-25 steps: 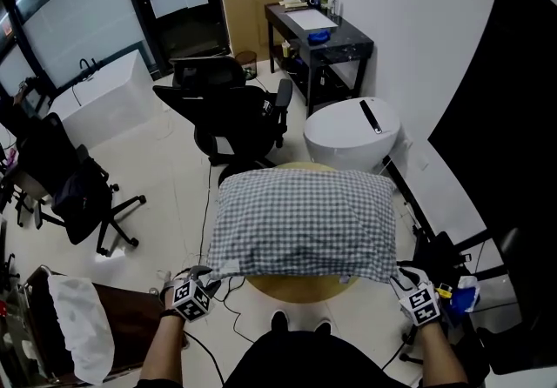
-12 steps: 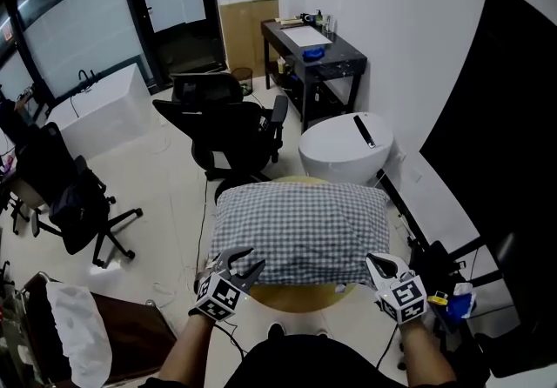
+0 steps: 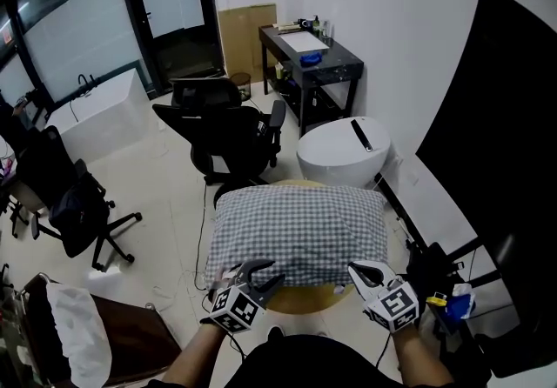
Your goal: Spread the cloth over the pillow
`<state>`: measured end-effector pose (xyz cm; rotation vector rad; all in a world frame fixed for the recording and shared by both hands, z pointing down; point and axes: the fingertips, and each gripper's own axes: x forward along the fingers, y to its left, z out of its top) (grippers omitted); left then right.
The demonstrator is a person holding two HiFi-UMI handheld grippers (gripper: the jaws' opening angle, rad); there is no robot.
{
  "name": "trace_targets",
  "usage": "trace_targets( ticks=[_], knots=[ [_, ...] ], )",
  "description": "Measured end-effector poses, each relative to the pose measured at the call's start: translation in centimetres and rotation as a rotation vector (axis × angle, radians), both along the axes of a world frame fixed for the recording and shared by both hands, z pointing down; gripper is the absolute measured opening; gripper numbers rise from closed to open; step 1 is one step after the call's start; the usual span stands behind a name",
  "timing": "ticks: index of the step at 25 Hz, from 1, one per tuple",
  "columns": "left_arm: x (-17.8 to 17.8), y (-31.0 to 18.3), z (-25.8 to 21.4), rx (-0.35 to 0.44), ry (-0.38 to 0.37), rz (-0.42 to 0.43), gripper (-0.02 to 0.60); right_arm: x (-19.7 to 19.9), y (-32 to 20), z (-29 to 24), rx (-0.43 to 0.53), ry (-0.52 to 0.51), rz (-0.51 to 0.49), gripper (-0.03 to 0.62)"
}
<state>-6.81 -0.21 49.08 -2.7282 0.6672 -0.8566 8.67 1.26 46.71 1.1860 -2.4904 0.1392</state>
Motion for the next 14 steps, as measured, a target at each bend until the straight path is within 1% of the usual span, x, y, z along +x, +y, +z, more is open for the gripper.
trace_targets(
  ticks=[6,14],
  knots=[
    [-1.0,0.5,0.1,-0.022,-0.006,-0.024,0.138,0.0,0.9,0.6,-0.018,-0.014,-0.032,0.006],
    [-1.2,1.2,1.0,-0.017,-0.045,-0.028,0.138,-0.9,1.7,0.3,-0.020,-0.037,-0.089,0.006]
  ],
)
